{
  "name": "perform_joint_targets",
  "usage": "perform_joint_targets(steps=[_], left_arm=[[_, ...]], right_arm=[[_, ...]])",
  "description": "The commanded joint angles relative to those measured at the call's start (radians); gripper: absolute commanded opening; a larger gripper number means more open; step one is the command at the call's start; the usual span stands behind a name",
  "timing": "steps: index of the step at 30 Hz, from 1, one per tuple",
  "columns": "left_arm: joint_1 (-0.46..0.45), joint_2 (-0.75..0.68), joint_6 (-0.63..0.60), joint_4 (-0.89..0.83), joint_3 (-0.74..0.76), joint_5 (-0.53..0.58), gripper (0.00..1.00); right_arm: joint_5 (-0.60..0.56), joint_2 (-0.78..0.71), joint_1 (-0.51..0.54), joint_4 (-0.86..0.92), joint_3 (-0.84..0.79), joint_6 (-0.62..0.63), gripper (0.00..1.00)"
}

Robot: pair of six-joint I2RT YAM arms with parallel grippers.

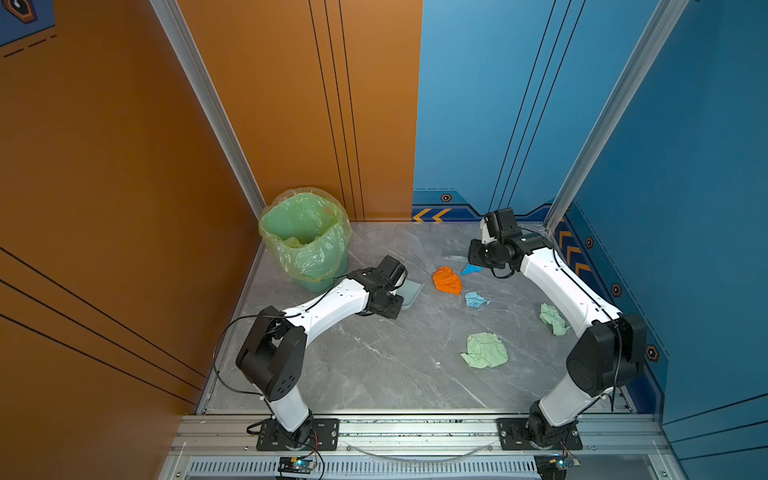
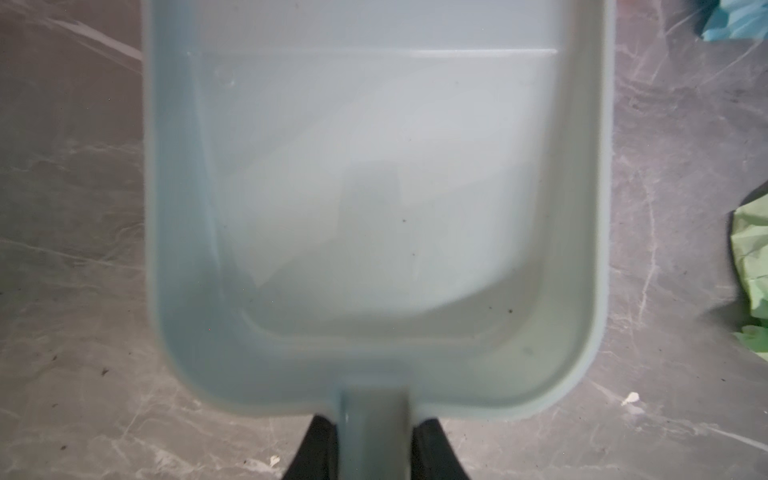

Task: Sweep away the paper scraps from the table
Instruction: 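Set the dustpan beside the orange scrap while the right gripper aligns the brush behind it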

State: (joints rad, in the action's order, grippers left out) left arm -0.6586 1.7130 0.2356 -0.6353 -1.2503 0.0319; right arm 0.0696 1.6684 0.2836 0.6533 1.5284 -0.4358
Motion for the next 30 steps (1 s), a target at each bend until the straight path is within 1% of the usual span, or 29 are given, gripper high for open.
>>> perform_joint_targets(steps=[1,4,8,18,22,30], left_arm=[[-0.036,0.038,0.019,0.026,0.003,0.023,0.0],[-0.059,0.076,0.028,0.028,-0.006,0.033,0.0],[-0.082,0.099,0.037,0.048,-0.006,0.034,0.0],[-0.125,0.171,0.057,0.076,-0.027,0.021,0.0],[-0.13,0.19,0.06,0.078,-0.041,0.007,0.0],[-0.14,0.226,0.062,0.058,-0.074,0.004,0.0]], right_arm=[[-0.049,0.022,-0.004,-0.129,0.001,-0.056,0.0],[-0.06,0.05,-0.005,-0.139,0.001,-0.069,0.0],[-0.057,0.064,-0.005,-0.188,-0.039,-0.096,0.0],[0.003,0.099,0.0,-0.182,-0.088,-0.097,0.0],[0.022,0.11,0.009,-0.151,-0.098,-0.066,0.0],[-0.04,0.136,0.047,-0.089,-0.104,0.007,0.0]])
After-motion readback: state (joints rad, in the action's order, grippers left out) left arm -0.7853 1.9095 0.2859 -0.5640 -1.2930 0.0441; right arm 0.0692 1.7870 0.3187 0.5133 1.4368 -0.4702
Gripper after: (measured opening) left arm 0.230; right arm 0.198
